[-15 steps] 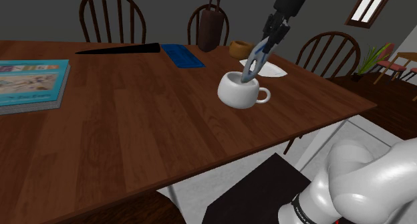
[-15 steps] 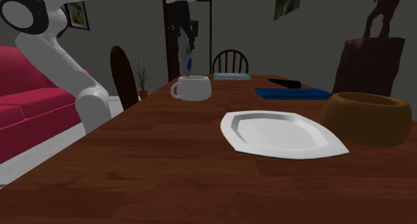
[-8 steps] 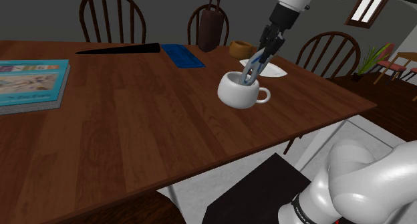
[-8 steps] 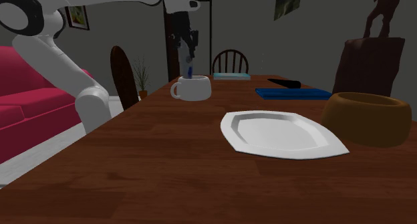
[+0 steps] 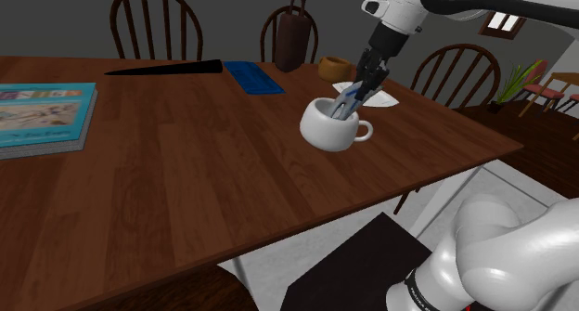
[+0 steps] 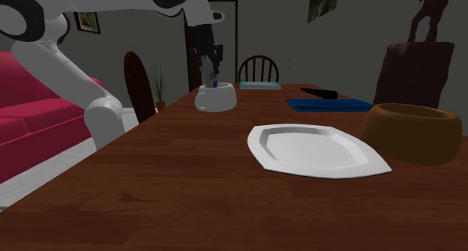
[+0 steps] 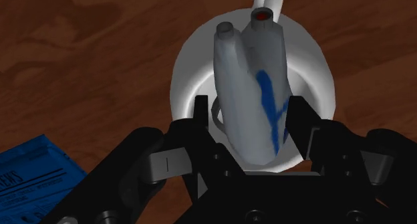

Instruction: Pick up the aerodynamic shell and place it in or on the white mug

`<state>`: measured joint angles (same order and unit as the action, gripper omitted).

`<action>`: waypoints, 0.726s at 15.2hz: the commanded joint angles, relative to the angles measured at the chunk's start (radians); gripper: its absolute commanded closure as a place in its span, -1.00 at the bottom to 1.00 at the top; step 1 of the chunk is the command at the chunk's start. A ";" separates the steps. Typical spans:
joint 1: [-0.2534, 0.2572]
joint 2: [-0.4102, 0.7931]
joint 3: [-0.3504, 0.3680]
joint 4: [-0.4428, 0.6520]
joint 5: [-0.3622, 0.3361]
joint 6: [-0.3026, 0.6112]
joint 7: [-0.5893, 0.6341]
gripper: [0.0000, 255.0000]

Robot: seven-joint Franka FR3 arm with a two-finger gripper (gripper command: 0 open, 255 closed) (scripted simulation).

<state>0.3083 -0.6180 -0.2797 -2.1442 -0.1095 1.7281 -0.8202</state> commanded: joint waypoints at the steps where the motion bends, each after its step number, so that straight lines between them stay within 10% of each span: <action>1: 0.000 0.000 0.000 -0.009 0.000 0.001 0.000 1.00; 6: 0.000 0.000 -0.001 -0.009 0.000 0.001 0.000 1.00; 7: 0.001 0.001 -0.001 -0.008 0.000 0.001 -0.001 -1.00; 11: 0.001 0.003 -0.002 -0.009 0.000 0.004 -0.001 -1.00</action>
<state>0.3089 -0.6155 -0.2815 -2.1528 -0.1095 1.7317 -0.8214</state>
